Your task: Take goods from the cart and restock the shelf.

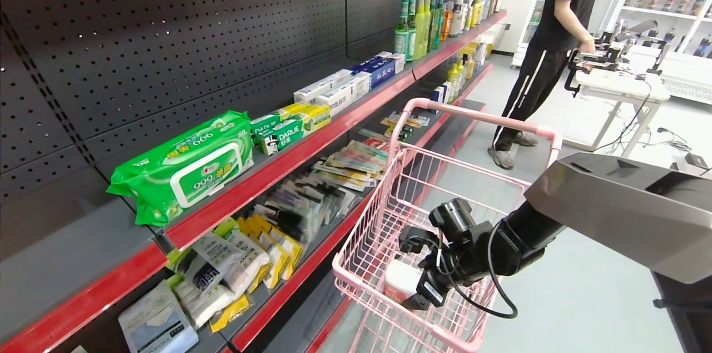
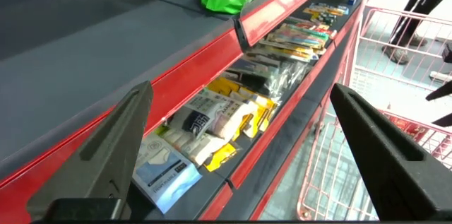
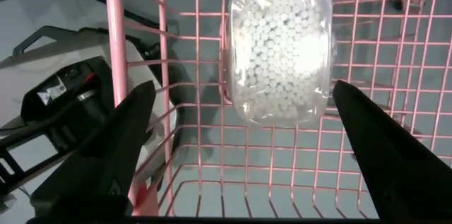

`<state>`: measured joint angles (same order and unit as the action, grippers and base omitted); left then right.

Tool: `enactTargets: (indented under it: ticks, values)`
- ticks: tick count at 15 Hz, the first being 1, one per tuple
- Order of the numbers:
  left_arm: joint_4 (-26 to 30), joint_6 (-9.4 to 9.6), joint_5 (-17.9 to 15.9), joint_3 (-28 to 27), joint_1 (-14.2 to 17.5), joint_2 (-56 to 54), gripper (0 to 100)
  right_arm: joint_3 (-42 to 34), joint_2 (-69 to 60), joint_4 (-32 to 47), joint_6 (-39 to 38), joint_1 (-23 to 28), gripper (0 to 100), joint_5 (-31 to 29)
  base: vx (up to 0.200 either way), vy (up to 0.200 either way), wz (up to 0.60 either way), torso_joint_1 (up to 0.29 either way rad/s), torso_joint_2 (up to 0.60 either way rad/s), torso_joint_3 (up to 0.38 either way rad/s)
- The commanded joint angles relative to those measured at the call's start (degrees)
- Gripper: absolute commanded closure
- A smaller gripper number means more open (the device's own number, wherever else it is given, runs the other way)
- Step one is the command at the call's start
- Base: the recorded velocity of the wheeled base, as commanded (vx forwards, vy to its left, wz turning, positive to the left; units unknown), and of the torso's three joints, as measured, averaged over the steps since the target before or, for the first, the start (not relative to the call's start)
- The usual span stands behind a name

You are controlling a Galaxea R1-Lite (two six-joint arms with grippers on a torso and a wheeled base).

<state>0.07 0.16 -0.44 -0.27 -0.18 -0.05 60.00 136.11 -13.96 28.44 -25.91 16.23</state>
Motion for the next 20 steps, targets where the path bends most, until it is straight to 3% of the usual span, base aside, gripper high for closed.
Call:
enactTargets:
  ticks: [1,8,20]
  values:
    - [0.01,0.02,0.0,0.0,0.01,0.05,0,0.12,0.83,-0.02,0.04,-0.02,0,0.03,0.0,0.0,0.0,0.0,0.0,0.0]
    - [0.01,0.02,0.0,0.0,0.01,0.05,0,2.14,2.41,-0.02,0.39,-0.2,0,1.35,0.0,0.0,0.0,-0.115,0.29,0.179]
    - [0.01,0.02,0.0,0.0,0.01,0.05,0,0.55,0.39,-0.02,-0.23,-1.34,0,1.0,0.0,0.0,0.0,-0.002,0.01,0.005]
